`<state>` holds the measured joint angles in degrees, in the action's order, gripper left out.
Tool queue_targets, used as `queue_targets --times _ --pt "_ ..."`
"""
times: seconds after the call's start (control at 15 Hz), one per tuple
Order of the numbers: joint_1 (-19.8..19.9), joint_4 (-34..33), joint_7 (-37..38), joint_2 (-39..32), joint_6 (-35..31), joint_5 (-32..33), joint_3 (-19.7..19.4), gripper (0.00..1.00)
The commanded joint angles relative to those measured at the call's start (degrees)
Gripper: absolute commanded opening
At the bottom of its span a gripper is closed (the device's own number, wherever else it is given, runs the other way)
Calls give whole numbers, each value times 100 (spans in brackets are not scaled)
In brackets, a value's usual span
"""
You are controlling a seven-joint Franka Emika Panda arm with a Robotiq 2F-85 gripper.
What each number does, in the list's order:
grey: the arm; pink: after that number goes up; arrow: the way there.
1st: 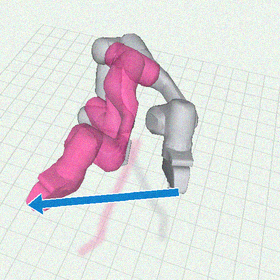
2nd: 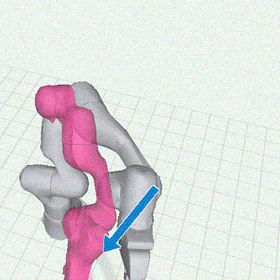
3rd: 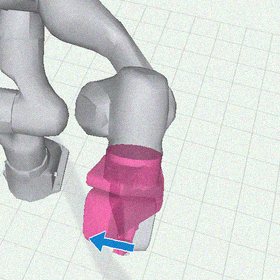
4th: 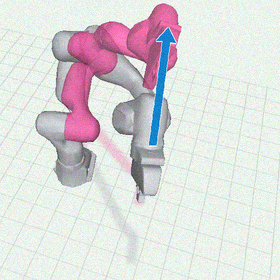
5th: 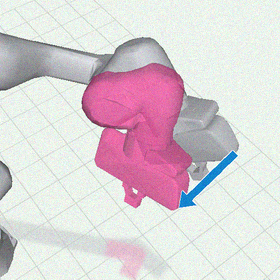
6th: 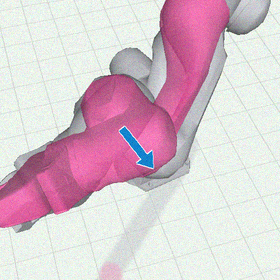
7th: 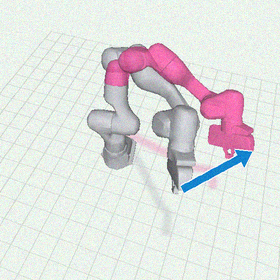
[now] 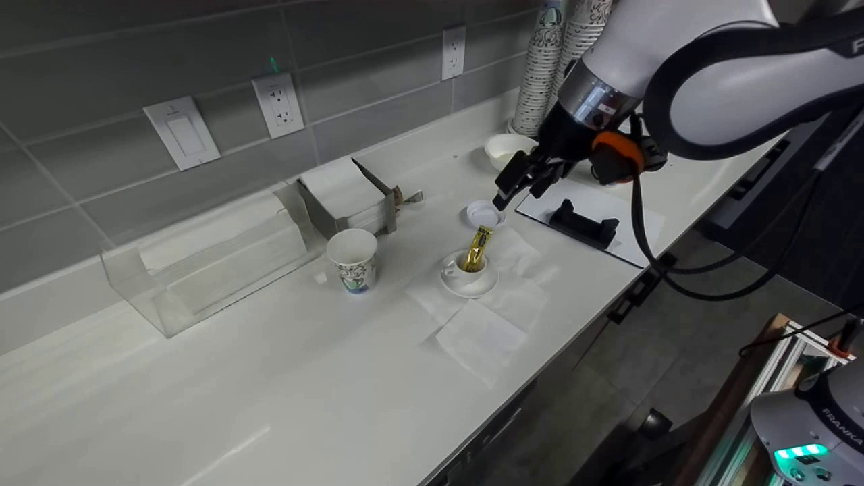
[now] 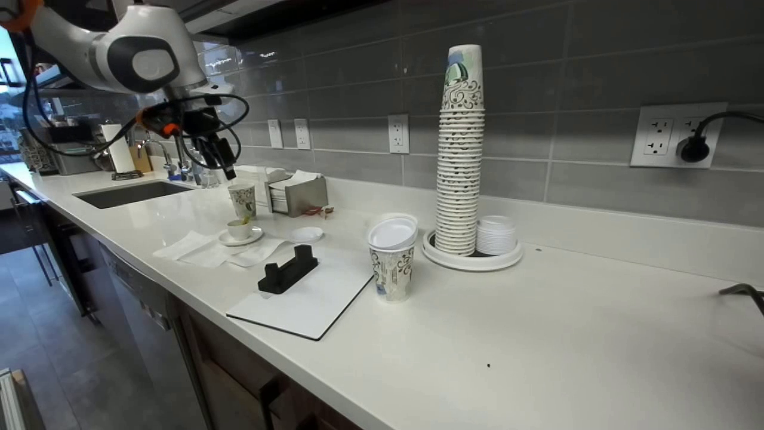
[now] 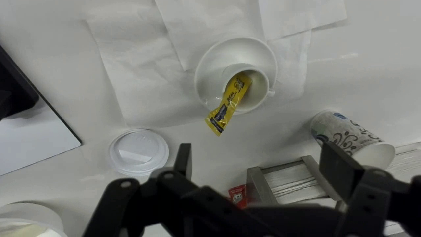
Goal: Remove the yellow packet from the cup
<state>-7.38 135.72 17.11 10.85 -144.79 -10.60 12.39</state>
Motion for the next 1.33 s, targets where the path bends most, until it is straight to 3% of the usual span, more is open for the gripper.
queue_targets --times 0.0,0.27,0.47,0.6,0.73,0.93,1.07,1.27 --pt "-65 58 -67 -88 -197 5 -86 100" --pt "-102 55 -412 -342 -480 -172 -194 100" --pt "-280 160 -1425 -705 -1517 -1005 -373 100" --pt "-443 78 -2345 -1027 -2041 -1937 -459 100" --pt "-533 -205 -3100 -1292 -1820 -2878 -519 100" --pt "-330 -517 -4451 -1510 -1198 -4200 -377 100" --pt "-229 -454 -4655 -1568 -812 -4435 -475 100" --pt "-2 -244 -4225 -1608 -285 -4129 -516 100"
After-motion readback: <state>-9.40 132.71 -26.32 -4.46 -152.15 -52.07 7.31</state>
